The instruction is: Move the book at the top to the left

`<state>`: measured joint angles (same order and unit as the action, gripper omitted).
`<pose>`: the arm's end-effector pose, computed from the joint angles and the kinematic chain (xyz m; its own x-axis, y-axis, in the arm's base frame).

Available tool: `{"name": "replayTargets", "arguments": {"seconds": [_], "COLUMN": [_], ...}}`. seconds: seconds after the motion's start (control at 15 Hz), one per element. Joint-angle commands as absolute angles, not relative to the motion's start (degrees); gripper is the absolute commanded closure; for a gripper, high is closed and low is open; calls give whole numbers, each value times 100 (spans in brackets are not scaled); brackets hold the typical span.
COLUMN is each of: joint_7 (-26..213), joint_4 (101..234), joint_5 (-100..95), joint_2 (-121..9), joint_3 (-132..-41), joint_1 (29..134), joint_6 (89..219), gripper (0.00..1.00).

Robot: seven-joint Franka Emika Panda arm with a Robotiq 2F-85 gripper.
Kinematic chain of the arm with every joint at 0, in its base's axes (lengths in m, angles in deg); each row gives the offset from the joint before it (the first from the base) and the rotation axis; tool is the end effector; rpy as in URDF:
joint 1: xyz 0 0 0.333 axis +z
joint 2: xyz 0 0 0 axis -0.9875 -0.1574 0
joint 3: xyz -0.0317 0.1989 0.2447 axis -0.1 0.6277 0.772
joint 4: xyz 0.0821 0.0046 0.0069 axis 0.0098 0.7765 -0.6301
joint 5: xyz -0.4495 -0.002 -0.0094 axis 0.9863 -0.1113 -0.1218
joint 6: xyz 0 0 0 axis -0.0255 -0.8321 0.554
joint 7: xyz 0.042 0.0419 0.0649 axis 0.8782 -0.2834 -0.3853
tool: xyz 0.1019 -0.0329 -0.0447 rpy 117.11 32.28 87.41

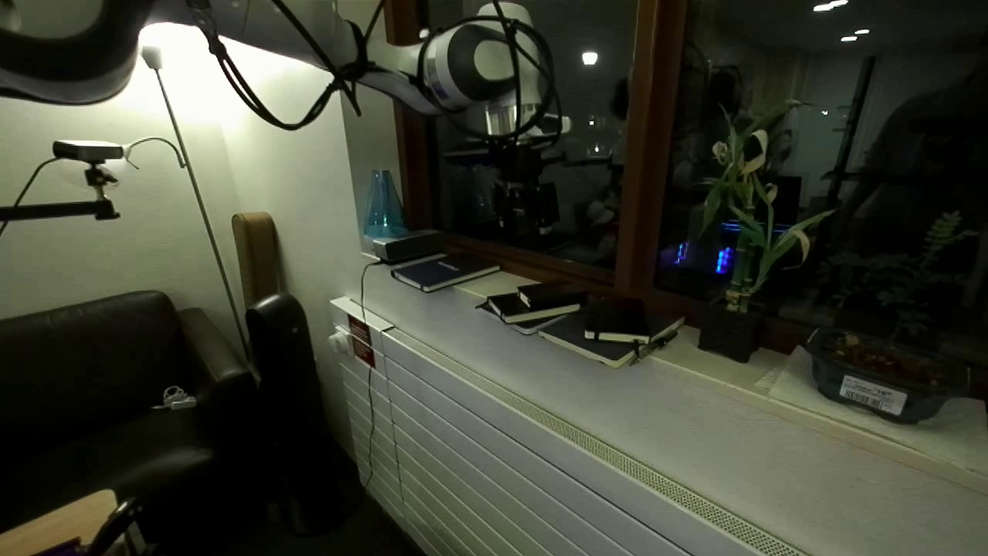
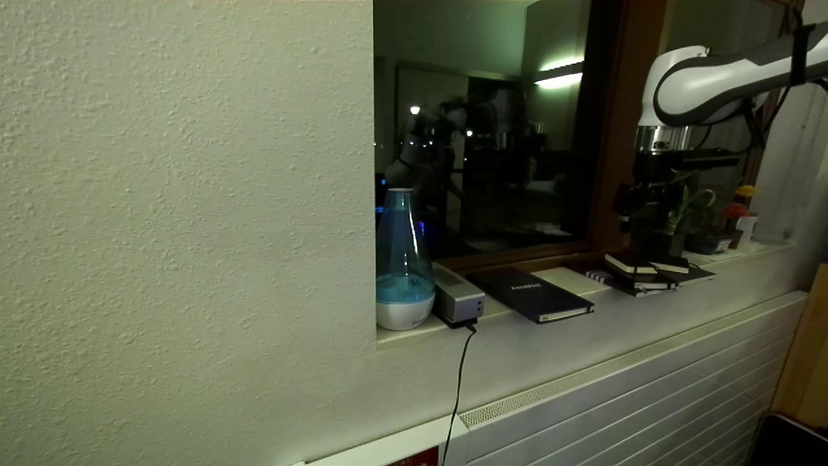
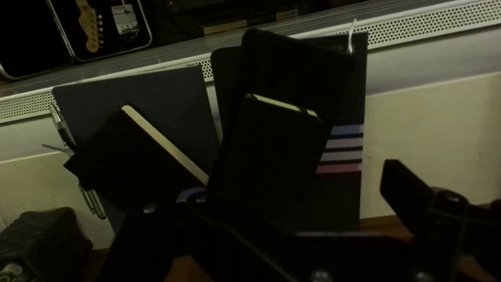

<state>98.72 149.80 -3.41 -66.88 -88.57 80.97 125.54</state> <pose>0.7608 -0.0696 0.4539 0.9629 -0.2562 0.0844 -0.2623 -0.9624 0.0707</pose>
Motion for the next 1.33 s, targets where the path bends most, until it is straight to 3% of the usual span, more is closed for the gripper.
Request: {"name": "replayTargets", "arguments": {"seconds": [0.0, 0.4, 1.27], "joint_7": [9764, 10123, 11186], "joint_4": [15634, 15968, 15874], "joint_5": [103, 658, -26], "joint_2": [-6500, -6547, -6579], "joint_3": [-8809, -8905, -8994], "joint_1": [8152, 8191, 7987], "joint_6": [12938, 13666, 13619], "gripper": [0, 0, 0]}}
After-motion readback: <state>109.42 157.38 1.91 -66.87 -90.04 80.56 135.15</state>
